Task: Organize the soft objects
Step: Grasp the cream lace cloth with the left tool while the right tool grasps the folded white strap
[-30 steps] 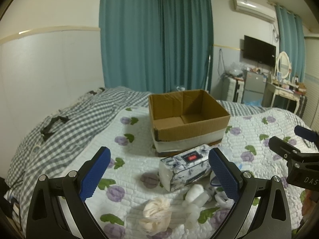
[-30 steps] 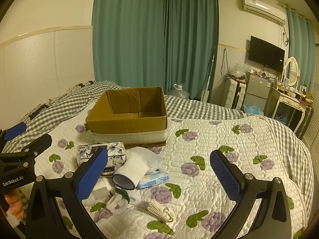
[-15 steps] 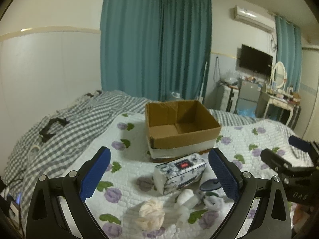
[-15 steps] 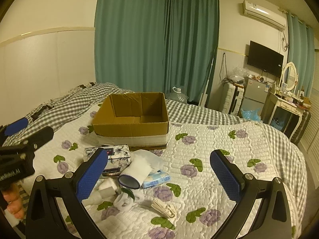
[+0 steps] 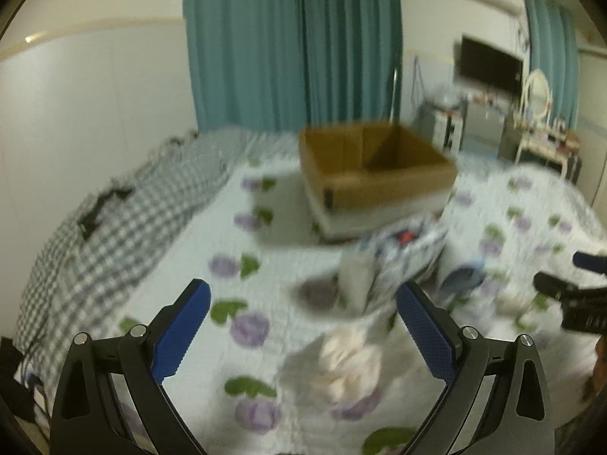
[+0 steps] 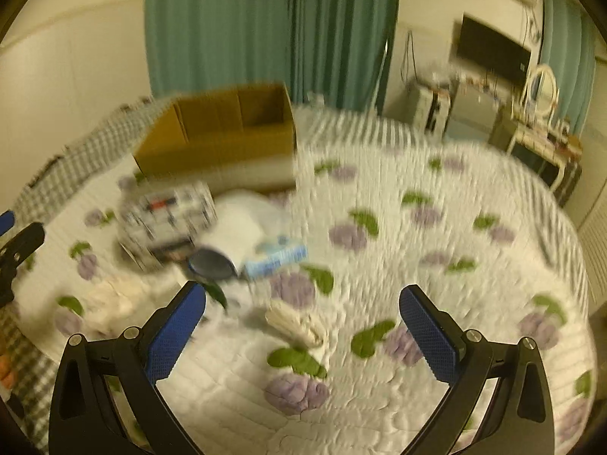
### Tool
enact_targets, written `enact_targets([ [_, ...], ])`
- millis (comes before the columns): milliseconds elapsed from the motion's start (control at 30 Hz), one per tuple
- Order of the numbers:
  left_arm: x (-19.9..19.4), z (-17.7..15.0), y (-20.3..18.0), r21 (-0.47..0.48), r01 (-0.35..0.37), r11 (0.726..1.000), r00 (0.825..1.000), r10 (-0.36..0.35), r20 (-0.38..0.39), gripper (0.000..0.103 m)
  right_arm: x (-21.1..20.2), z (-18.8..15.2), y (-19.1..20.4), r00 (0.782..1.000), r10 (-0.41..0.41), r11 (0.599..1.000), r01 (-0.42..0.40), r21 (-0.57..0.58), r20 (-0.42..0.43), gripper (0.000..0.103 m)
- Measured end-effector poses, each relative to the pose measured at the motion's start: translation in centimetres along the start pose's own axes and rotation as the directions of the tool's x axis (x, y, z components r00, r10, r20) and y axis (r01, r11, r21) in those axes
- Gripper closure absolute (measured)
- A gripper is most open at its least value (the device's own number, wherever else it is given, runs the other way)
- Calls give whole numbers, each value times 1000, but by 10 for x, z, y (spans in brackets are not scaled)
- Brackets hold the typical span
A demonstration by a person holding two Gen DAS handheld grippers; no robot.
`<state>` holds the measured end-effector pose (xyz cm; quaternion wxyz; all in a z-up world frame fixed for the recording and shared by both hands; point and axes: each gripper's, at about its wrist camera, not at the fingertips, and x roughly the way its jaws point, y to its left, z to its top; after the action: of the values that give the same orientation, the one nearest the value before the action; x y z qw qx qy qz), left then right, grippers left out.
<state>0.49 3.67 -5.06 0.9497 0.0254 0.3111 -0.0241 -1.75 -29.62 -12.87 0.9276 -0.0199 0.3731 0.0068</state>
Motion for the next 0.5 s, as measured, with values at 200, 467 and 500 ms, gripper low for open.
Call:
enact_targets([
  [200,43,-37,-5,-7,40,999,985,-41,-166,4,42,-13,-6,993,7,999,-3,32,-114,7],
  [467,76,-62,-15,7,111,994,957,-105,-271,5,73,-15,-1,982,29,999,-20,51,-188,19],
  [500,79,-63,-16,7,113,994,956,-107,-272,14,77,-16,-1,980,22,998,-11,57,-198,22],
])
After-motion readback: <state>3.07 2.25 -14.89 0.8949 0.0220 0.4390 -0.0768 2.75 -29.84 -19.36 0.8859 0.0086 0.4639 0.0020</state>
